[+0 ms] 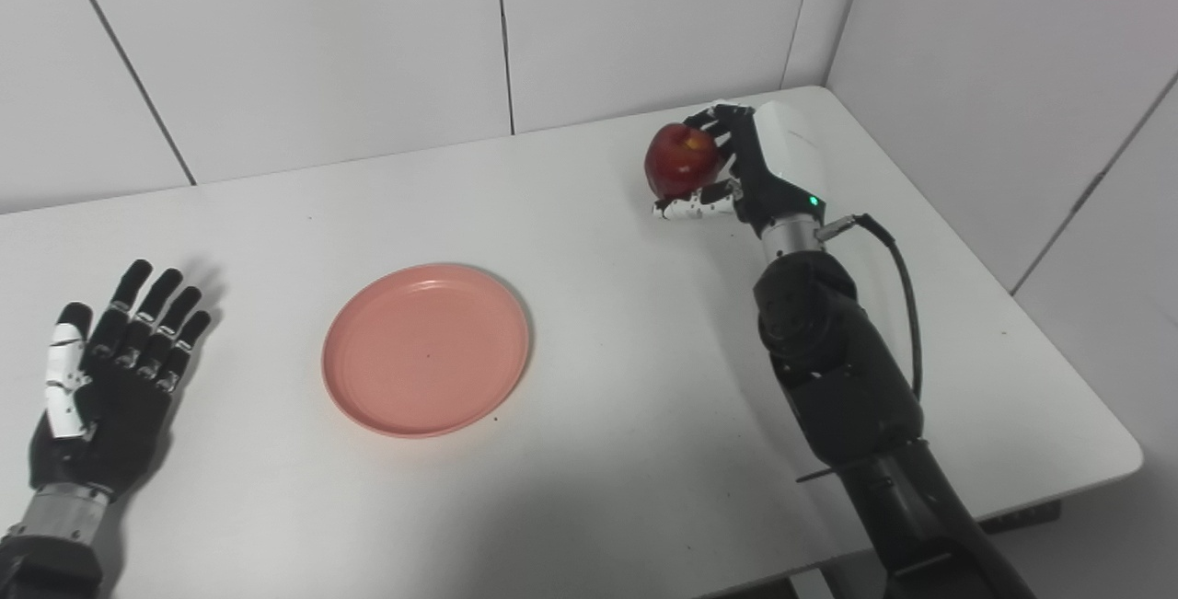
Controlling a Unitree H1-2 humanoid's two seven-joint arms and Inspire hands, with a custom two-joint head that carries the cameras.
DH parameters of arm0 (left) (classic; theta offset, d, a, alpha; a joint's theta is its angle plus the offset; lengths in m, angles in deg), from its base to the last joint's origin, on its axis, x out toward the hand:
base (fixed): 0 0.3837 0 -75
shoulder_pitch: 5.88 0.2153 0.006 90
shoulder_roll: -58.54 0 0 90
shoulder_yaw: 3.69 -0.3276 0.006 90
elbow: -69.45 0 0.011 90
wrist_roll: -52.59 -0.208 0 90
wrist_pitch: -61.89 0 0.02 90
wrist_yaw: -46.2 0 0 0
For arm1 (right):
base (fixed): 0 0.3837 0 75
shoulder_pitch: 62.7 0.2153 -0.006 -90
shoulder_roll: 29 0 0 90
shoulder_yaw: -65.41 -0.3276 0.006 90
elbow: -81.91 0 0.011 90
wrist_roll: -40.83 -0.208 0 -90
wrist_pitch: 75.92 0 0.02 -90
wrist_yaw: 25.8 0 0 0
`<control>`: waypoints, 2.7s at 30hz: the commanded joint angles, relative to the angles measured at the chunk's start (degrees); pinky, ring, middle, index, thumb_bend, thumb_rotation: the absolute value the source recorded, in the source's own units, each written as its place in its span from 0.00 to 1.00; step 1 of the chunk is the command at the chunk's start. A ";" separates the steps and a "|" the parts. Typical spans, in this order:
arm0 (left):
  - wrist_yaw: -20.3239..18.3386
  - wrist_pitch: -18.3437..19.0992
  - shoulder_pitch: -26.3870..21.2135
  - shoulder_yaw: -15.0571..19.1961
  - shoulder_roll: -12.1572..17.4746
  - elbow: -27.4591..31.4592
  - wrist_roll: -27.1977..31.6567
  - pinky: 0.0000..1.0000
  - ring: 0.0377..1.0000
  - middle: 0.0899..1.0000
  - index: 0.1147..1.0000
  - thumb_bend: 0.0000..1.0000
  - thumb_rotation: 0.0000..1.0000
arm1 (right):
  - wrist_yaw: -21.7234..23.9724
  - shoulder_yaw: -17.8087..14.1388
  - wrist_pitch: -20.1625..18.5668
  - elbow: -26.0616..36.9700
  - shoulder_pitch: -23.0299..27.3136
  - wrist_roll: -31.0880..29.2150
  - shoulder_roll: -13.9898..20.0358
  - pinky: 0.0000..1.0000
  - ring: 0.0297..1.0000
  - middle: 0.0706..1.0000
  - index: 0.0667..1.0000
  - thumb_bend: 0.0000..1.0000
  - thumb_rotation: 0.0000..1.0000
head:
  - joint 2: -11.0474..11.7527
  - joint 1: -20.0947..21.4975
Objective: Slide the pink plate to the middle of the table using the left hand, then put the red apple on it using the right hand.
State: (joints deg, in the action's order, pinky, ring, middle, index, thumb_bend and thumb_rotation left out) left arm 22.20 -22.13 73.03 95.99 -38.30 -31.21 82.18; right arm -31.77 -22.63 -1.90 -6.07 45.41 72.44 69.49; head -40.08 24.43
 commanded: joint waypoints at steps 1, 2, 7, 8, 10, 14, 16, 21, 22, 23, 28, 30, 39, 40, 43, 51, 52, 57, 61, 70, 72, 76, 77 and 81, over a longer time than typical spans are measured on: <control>-1.13 -1.71 1.98 -0.79 -1.11 -1.48 -0.12 0.99 0.97 0.96 0.95 0.42 1.00 | 0.87 0.52 -0.38 3.99 2.81 1.53 0.14 0.40 0.45 0.48 0.45 0.51 0.13 | 0.07 -0.68; -1.05 -1.73 2.02 -0.88 -1.16 -1.42 -0.23 0.99 0.96 0.96 0.95 0.42 1.00 | 1.60 1.03 -1.16 5.01 3.05 2.13 -0.32 0.40 0.45 0.49 0.45 0.51 0.13 | 0.10 -1.03; -0.42 -1.86 2.29 -1.14 -1.88 -0.71 -0.46 0.99 0.97 0.96 0.95 0.43 1.00 | 4.10 2.89 -1.47 7.99 3.70 3.40 -2.12 0.41 0.46 0.50 0.45 0.51 0.13 | 0.19 -2.87; -0.14 -1.83 2.38 -1.22 -2.04 -0.44 -0.60 0.98 0.96 0.96 0.95 0.43 1.00 | 4.39 3.17 -1.35 8.34 3.79 3.67 -2.41 0.39 0.44 0.49 0.45 0.52 0.13 | 0.18 -2.99; 0.32 -1.90 2.60 -1.41 -2.37 -0.03 -0.99 0.97 0.95 0.95 0.95 0.43 1.00 | 4.83 3.97 -0.31 8.84 4.00 4.04 -3.08 0.36 0.42 0.47 0.45 0.52 0.13 | 0.17 -3.84; 1.34 -1.53 3.07 -1.85 -3.07 1.38 -1.86 0.97 0.96 0.96 0.95 0.43 1.00 | 5.89 5.27 -0.28 9.40 4.36 4.12 -4.55 0.30 0.37 0.44 0.45 0.51 0.13 | 0.16 -5.81; 2.21 -1.07 3.37 -2.15 -3.45 2.37 -2.29 0.97 0.96 0.96 0.94 0.43 1.00 | 5.96 6.40 1.22 8.69 4.70 4.16 -5.05 0.31 0.38 0.45 0.45 0.52 0.14 | 0.15 -6.71; 3.99 -0.90 3.94 -3.19 -4.09 4.22 -3.94 0.97 0.96 0.95 0.94 0.42 1.00 | 6.46 8.46 2.62 8.50 5.13 3.90 -6.78 0.35 0.41 0.46 0.45 0.52 0.13 | 0.07 -9.37; 4.22 -0.91 4.00 -3.33 -4.22 4.42 -4.17 0.97 0.95 0.95 0.94 0.42 1.00 | 6.58 8.76 2.84 8.59 5.16 3.86 -7.03 0.35 0.41 0.46 0.45 0.52 0.13 | 0.03 -10.10; 4.38 -0.88 4.03 -3.41 -4.31 4.57 -4.31 0.97 0.95 0.95 0.94 0.42 1.00 | 6.67 8.91 3.00 8.65 5.17 3.85 -7.19 0.34 0.40 0.46 0.45 0.52 0.13 | 0.03 -10.10; 6.17 -0.19 4.45 -4.30 -4.94 6.44 -5.77 0.97 0.95 0.95 0.94 0.42 1.00 | 7.39 10.71 3.12 8.86 5.45 4.19 -8.97 0.31 0.38 0.44 0.45 0.52 0.13 | -0.18 -12.07; 6.65 -0.04 4.56 -4.51 -5.18 6.86 -6.07 0.97 0.95 0.95 0.94 0.42 1.00 | 7.51 11.33 2.92 8.94 5.53 4.78 -9.26 0.31 0.38 0.44 0.45 0.52 0.13 | -0.24 -12.82; 7.56 -0.11 4.79 -5.43 -5.83 7.89 -6.51 0.96 0.95 0.95 0.95 0.43 1.00 | 9.26 13.95 2.07 9.24 5.03 5.92 -11.51 0.32 0.39 0.45 0.45 0.52 0.13 | -0.64 -15.47; 7.70 -0.03 4.81 -5.50 -5.88 8.01 -6.55 0.96 0.95 0.95 0.95 0.44 1.00 | 9.47 14.02 1.92 9.30 4.99 6.03 -11.65 0.32 0.38 0.45 0.45 0.52 0.13 | -0.64 -15.47; 7.94 -0.05 4.90 -5.83 -6.06 8.28 -6.63 0.96 0.95 0.95 0.94 0.43 1.00 | 10.69 14.80 1.61 9.27 4.72 6.18 -12.47 0.31 0.37 0.44 0.45 0.52 0.13 | -0.74 -16.44; 9.36 0.18 5.03 -6.55 -6.94 9.22 -7.19 0.95 0.95 0.95 0.94 0.42 1.00 | 10.87 16.60 3.52 7.72 3.93 6.90 -13.55 0.31 0.37 0.44 0.45 0.52 0.13 | -1.05 -18.34; 9.45 0.20 5.02 -6.60 -7.03 9.23 -7.22 0.95 0.95 0.95 0.94 0.42 1.00 | 10.71 16.81 3.68 7.40 3.85 7.02 -13.67 0.31 0.37 0.44 0.45 0.52 0.13 | -1.06 -18.50; 9.92 0.57 5.02 -6.78 -7.50 9.62 -7.63 0.96 0.95 0.95 0.93 0.42 1.00 | 10.67 17.55 3.75 6.19 3.62 7.12 -14.29 0.31 0.37 0.44 0.45 0.52 0.13 | -1.23 -19.36; 9.88 0.22 5.06 -6.98 -7.61 9.69 -7.71 0.96 0.95 0.95 0.93 0.43 1.00 | 10.68 18.08 4.33 5.29 3.60 7.06 -14.80 0.30 0.37 0.44 0.45 0.52 0.13 | -1.37 -19.90; 10.32 0.16 5.05 -7.34 -7.79 9.87 -7.98 0.95 0.94 0.95 0.93 0.43 1.00 | 11.48 19.00 4.42 3.71 2.93 6.76 -15.43 0.29 0.36 0.44 0.45 0.52 0.14 | -1.67 -20.62; 10.35 0.06 5.03 -7.36 -7.81 9.78 -7.97 0.95 0.94 0.94 0.92 0.43 1.00 | 11.57 19.26 4.32 3.44 2.77 6.92 -15.43 0.28 0.35 0.43 0.45 0.52 0.14 | -1.74 -20.67; 10.51 0.23 5.06 -7.51 -7.88 10.04 -8.08 0.94 0.94 0.94 0.93 0.43 1.00 | 11.86 19.72 4.56 3.08 2.44 6.97 -15.25 0.27 0.34 0.42 0.45 0.51 0.14 | -1.79 -20.85; 10.68 0.48 5.10 -7.55 -7.95 10.30 -8.13 0.94 0.94 0.94 0.93 0.42 1.00 | 11.86 19.79 4.77 2.96 2.38 6.89 -15.20 0.26 0.34 0.42 0.45 0.51 0.14 | -1.83 -20.90; 11.19 0.87 5.18 -7.80 -7.98 10.75 -8.30 0.94 0.94 0.94 0.92 0.42 1.00 | 12.08 20.18 5.05 2.75 2.11 6.95 -15.08 0.26 0.33 0.42 0.45 0.51 0.14 | -1.94 -21.05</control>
State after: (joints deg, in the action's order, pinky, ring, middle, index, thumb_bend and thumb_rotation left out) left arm 33.20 -21.81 78.41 88.44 -45.92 -21.45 74.51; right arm -19.09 -2.34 0.14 -4.57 45.87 79.63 54.41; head -41.92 3.52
